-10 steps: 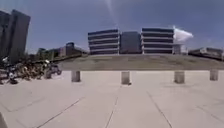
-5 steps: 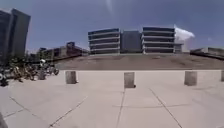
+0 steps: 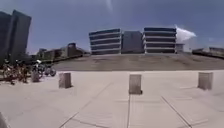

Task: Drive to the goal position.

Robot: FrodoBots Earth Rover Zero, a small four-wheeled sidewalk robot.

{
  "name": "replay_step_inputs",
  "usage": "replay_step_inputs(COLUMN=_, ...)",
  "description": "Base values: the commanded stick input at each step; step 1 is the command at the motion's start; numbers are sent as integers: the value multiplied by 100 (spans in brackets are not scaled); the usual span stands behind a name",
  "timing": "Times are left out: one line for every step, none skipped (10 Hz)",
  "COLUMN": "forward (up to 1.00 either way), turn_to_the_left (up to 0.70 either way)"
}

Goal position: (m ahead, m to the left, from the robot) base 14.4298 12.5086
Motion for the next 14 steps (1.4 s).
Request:
replay_step_inputs(forward=100, turn_to_the_left=0)
replay_step_inputs(forward=100, turn_to_the_left=0)
replay_step_inputs(forward=100, turn_to_the_left=0)
replay_step_inputs(forward=100, turn_to_the_left=0)
replay_step_inputs(forward=100, turn_to_the_left=0)
replay_step_inputs(forward=100, turn_to_the_left=-3)
replay_step_inputs(forward=100, turn_to_the_left=-30)
replay_step_inputs(forward=100, turn_to_the_left=-40)
replay_step_inputs(forward=100, turn_to_the_left=-32)
replay_step_inputs(forward=100, turn_to_the_left=-4)
replay_step_inputs(forward=100, turn_to_the_left=-2)
replay_step_inputs(forward=100, turn_to_the_left=-2)
replay_step_inputs(forward=100, turn_to_the_left=-2)
replay_step_inputs(forward=100, turn_to_the_left=-2)
